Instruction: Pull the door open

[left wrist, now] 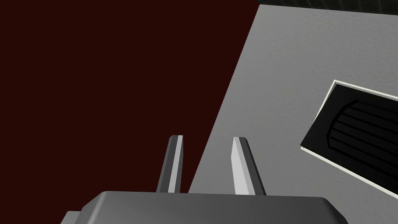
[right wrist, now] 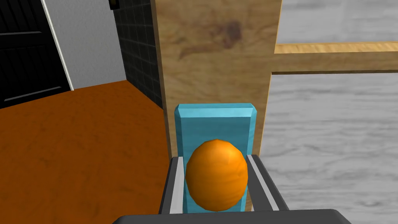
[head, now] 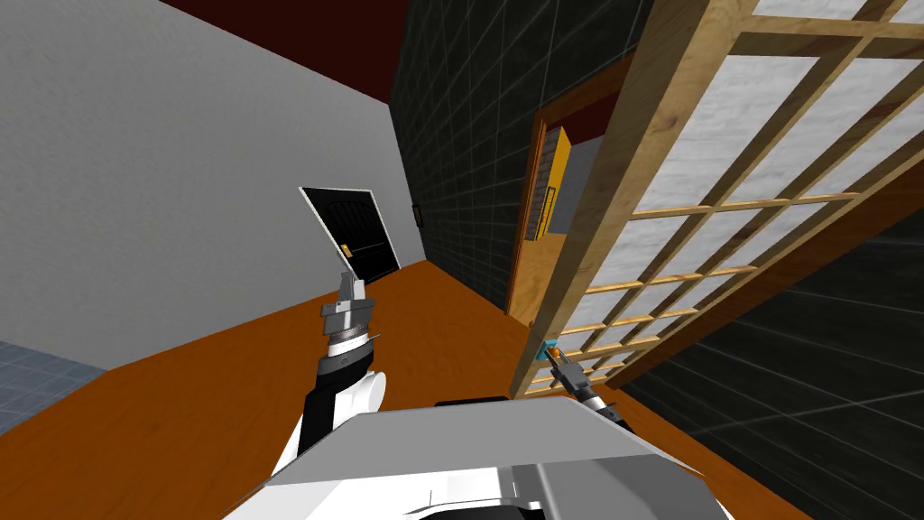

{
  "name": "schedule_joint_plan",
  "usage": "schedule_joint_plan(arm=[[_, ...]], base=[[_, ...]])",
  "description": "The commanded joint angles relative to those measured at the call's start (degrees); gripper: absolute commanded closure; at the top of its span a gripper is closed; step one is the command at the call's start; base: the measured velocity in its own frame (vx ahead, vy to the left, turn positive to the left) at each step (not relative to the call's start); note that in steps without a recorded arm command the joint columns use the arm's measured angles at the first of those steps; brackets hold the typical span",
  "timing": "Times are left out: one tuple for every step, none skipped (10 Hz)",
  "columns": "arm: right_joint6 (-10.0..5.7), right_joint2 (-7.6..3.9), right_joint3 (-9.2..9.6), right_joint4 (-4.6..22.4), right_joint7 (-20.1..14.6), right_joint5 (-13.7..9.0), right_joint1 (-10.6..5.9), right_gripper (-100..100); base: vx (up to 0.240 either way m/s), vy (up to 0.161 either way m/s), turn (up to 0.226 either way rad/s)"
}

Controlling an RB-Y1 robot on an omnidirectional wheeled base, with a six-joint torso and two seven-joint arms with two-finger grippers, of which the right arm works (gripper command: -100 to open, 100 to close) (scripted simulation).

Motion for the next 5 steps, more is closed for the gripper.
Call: schedule_joint_plan(arm=[[-0.76,-0.11,0.29,0.5,-0.3,0.2,0.04,100],[-1.18,-0.19,0.43,0.8,-0.6,0.3,-0.01,100],[-1.62,-0.28,0.59,1.2,-0.8,0.3,-0.06,100],[-2.06,-0.37,0.74,1.6,-1.0,0.4,-0.11,100],[-2.5,-0.46,0.89,1.9,-1.2,0.5,-0.16,100]], base=[[-0.203,-0.051,0.154],[-0.207,-0.076,0.128],[-0.226,-0.077,0.155],[-0.222,-0.061,0.167],[-0.219,-0.08,0.175]])
